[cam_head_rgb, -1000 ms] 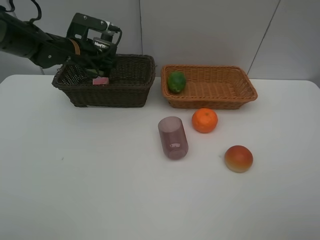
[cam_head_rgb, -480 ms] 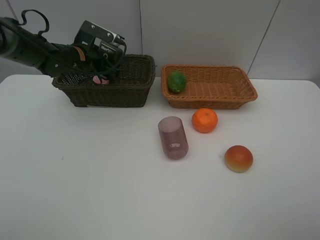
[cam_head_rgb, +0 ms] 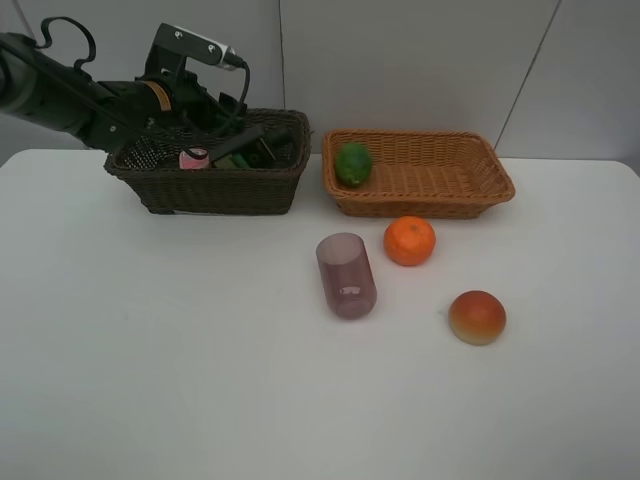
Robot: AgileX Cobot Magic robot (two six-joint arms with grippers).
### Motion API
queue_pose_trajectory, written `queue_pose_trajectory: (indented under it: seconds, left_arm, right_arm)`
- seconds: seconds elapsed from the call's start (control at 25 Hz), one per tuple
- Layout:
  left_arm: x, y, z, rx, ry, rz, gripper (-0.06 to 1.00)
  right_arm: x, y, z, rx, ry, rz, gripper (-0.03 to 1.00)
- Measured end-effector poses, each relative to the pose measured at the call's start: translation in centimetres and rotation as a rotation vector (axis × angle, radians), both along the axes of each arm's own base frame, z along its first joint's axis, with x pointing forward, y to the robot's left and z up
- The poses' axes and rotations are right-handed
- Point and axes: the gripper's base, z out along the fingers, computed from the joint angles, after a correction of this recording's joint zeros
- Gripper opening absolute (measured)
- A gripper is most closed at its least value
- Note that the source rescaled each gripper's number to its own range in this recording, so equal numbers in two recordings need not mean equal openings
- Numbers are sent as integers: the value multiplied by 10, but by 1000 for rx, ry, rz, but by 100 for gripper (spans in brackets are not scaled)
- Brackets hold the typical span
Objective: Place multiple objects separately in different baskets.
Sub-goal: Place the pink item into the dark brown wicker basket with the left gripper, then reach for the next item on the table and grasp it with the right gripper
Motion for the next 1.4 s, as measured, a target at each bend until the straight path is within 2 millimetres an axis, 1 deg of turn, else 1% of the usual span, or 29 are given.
queue_pose_trajectory:
  seconds: [0.76, 1.08, 1.24, 1.4]
  left_arm:
    - [0, 0, 0, -28, 7, 10, 75]
    - [-3, 5, 6, -63, 104, 90, 75]
    - [-8, 11, 14, -26, 168, 145, 75]
    - [-16, 18, 37, -9, 208, 212, 75]
  right_arm:
    - [0, 0, 0, 1, 0, 1, 94]
    - [0, 0, 0, 1, 0, 1, 94]
    - [0, 0, 0, 1, 0, 1, 94]
    - [0, 0, 0, 0, 0, 0, 94]
